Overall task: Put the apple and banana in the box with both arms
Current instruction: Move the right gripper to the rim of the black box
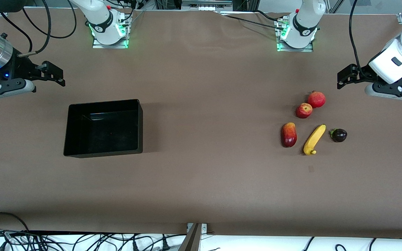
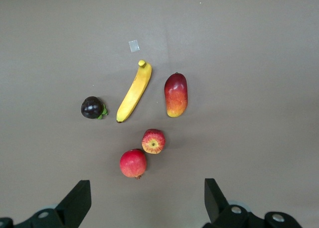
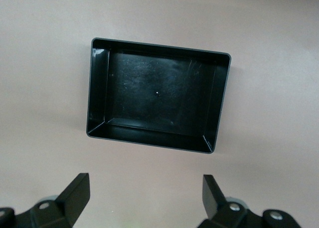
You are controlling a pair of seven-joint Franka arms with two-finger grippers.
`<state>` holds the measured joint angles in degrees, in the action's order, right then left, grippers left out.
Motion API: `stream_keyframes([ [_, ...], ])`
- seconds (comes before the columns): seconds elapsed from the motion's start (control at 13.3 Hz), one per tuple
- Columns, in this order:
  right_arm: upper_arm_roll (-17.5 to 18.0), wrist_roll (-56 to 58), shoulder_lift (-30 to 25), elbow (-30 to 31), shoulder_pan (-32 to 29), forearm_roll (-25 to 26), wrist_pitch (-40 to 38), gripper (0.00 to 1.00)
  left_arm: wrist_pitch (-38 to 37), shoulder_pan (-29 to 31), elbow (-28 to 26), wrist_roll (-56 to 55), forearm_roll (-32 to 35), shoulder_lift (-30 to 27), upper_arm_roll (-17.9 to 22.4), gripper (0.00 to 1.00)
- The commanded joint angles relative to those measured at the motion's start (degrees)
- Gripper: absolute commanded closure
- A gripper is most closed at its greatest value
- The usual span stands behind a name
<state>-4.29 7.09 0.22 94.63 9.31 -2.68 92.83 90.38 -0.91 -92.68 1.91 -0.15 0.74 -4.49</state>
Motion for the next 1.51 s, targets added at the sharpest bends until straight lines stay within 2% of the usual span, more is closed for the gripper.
stream_keyframes([
  [0.0,-0.19,1.16,0.31,-1.38,0.09,1.09,-1.25,0.00,-0.90,0.04,1.72,0.55,0.77,0.84,-0.17,0.00],
  [0.38,-0.19,1.61,1.19,-1.47,0.09,2.41,-0.98,0.00,-1.43,0.04,1.46,0.73,0.77,1.28,-0.26,0.00],
  [0.45,-0.11,1.61,2.58,-0.77,0.18,5.37,-0.81,0.00,-1.52,0.12,1.19,0.90,0.77,1.11,-0.26,0.00],
  [0.53,-0.28,1.52,4.42,1.58,0.09,8.01,2.24,0.00,-1.61,0.12,1.36,0.99,0.77,1.11,-0.26,0.00],
  [0.68,-2.64,1.61,6.71,9.30,-0.43,9.70,13.29,0.00,-1.52,-0.14,1.02,0.90,0.86,1.46,-0.43,0.00],
  [0.9,-8.44,1.61,13.47,17.93,-0.61,9.63,29.91,0.00,-3.01,-0.58,-0.13,1.08,0.86,1.11,-0.52,0.00],
  [0.98,-8.89,2.30,15.24,19.52,-1.22,9.27,33.52,0.00,-3.36,-0.58,-0.13,0.99,0.86,0.93,-0.69,0.00],
  [1.13,-8.90,2.84,17.44,21.20,-2.37,7.70,37.15,0.00,-3.36,-0.49,0.22,0.90,0.77,0.76,-0.79,0.00],
  [1.43,-8.90,3.89,19.91,22.60,-3.24,4.36,39.44,0.02,-3.45,-0.15,1.19,-1.82,3.41,1.02,-1.40,0.00],
])
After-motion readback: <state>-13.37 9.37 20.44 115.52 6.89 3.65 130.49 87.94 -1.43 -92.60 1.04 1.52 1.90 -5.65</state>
